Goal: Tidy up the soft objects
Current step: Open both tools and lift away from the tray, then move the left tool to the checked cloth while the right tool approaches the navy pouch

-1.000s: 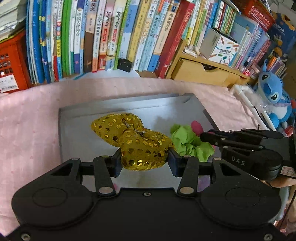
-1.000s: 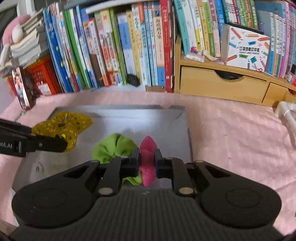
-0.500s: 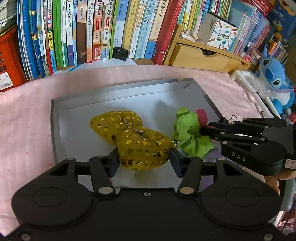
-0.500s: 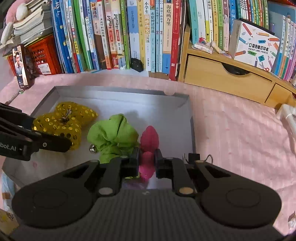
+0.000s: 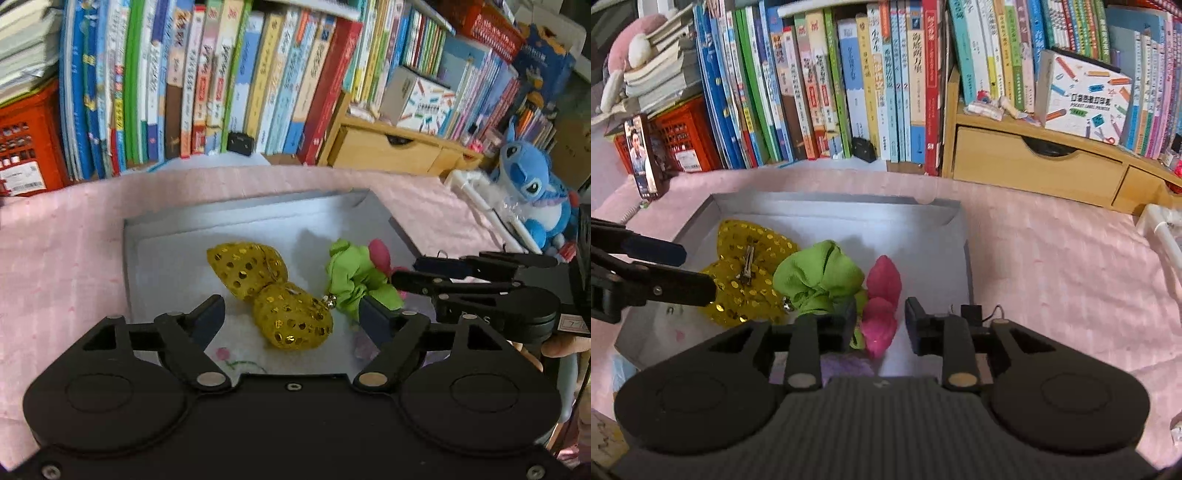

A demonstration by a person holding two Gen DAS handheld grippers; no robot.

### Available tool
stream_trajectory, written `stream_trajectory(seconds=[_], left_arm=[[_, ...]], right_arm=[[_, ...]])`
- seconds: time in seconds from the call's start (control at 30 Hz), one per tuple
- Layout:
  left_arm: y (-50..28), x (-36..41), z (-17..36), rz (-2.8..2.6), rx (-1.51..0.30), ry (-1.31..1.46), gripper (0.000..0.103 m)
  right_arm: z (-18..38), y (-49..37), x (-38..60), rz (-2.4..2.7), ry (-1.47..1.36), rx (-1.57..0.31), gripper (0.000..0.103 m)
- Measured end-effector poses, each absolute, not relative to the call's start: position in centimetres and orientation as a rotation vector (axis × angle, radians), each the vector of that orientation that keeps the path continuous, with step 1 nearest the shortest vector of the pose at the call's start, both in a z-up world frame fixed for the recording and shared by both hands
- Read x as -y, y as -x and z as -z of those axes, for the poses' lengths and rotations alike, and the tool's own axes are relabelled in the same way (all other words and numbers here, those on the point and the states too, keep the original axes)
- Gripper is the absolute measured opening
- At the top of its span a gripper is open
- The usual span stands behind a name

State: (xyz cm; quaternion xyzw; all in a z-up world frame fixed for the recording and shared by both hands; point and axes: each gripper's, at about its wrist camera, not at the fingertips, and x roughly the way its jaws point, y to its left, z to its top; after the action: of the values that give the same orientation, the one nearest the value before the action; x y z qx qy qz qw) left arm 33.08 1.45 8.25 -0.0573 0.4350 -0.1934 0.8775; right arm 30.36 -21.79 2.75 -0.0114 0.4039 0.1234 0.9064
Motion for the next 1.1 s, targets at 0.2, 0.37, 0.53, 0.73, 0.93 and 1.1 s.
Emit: stream_trajectory(seconds=[0.2,0.37,0.53,0.73,0.93,1.1], left_arm=[[-29.9,-2.1,-10.2,0.404,-0.803,0.096,0.084],[-25.9,-2.6,-11.9,0.430,-0.730,0.107,0.086],[-21.2,-2.8,-12.9,0.457,-0.647,0.075,0.089],[-15.6,-2.6,-13.0,0.482,-0.589,0.080,0.091],[-11.0,-2.3,-12.0,0.495,-0.537,0.097,0.092],[-7.8,-2.0,-10.9,0.485,-0.499,0.110,0.093]], right_arm=[[-4.4,-28.3,22.4,-0.276,0.010,-0.759,0.062],[-6.4,-25.0,22.6,-0.295,0.034,-0.662,0.069],[-8.3,-21.2,23.1,-0.310,0.047,-0.560,0.074],[-9.4,-16.0,23.6,-0.314,0.066,-0.453,0.083],[-9.0,-11.5,23.9,-0.300,0.091,-0.371,0.089],[-8.1,-8.2,24.1,-0.302,0.087,-0.335,0.093]])
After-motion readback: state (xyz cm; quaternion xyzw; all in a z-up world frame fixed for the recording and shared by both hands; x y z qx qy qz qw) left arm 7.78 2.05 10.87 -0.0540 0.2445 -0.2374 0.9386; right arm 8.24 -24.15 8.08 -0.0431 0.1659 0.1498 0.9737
